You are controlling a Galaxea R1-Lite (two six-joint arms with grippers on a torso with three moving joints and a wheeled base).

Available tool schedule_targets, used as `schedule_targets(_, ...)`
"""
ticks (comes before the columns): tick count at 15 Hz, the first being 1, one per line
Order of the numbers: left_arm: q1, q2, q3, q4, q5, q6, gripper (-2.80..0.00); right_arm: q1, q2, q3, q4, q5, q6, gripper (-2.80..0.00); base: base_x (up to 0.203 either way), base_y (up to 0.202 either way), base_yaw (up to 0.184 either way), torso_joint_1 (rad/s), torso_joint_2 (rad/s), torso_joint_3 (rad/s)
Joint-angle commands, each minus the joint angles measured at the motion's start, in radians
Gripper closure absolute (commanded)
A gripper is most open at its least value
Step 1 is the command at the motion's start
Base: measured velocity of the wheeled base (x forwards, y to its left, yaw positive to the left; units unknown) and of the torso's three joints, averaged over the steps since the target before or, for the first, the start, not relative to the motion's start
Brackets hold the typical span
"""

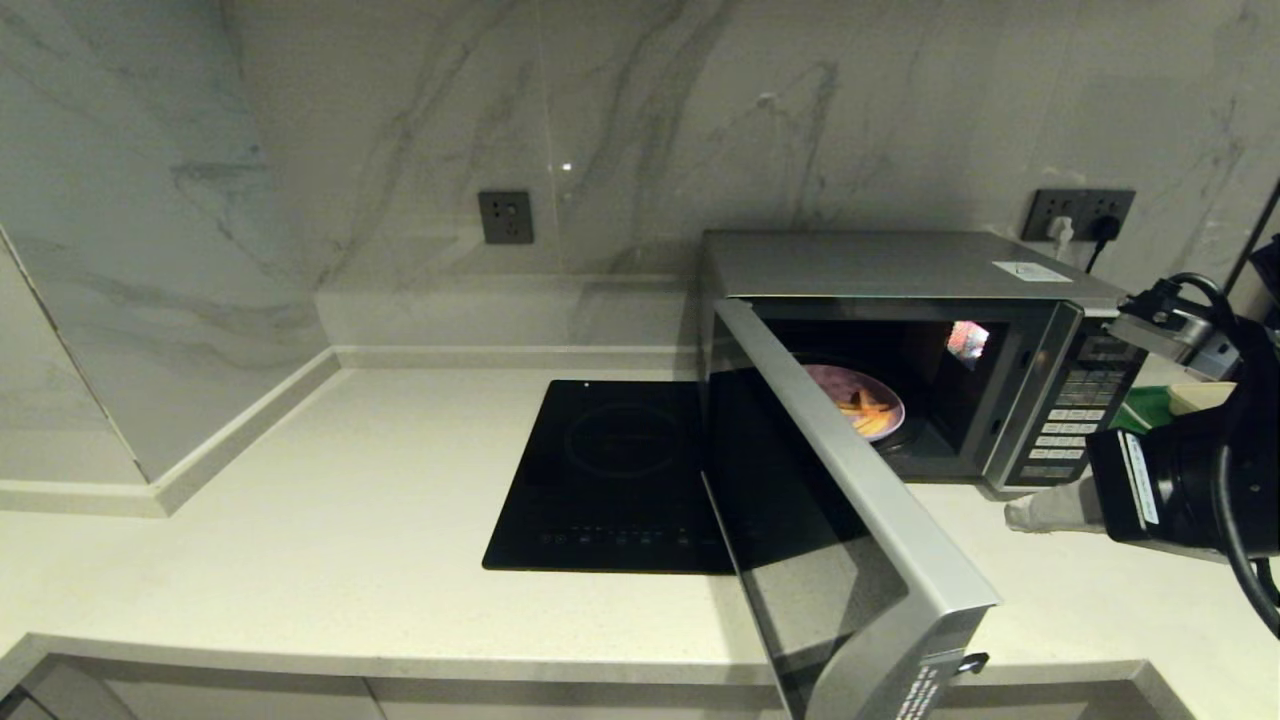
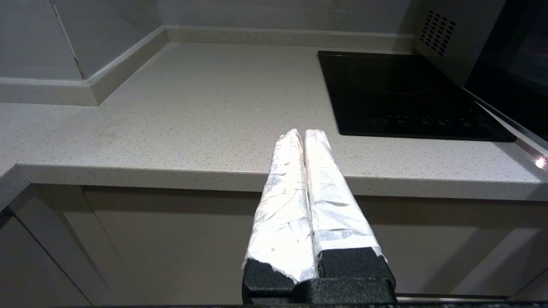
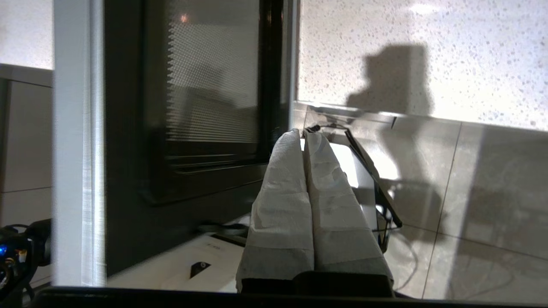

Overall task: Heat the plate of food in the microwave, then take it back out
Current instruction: Open the microwave oven

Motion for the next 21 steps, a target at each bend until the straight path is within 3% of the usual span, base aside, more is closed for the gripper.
schedule_targets(1,0.0,0.0,0.0,0.0,0.0,0.0,0.0,0.003,-0.003,0.003,0.002,0.005,0.0,0.0,0.0,0.0,0.0,0.0,0.0,0.0)
schedule_targets(6,0.0,0.0,-0.001,0.0,0.0,0.0,0.0,0.082,0.061,-0.033,-0.063,0.003,-0.041,0.0,0.0,0.0,0.0,0.0,0.0,0.0)
schedule_targets(13,0.0,0.0,0.0,0.0,0.0,0.0,0.0,0.329,0.256,-0.201,-0.075,-0.069,-0.078,0.0,0.0,0.0,0.0,0.0,0.0,0.0)
schedule_targets(21,0.0,0.0,0.0,0.0,0.0,0.0,0.0,0.38,0.281,-0.218,-0.073,-0.071,-0.072,0.0,0.0,0.0,0.0,0.0,0.0,0.0)
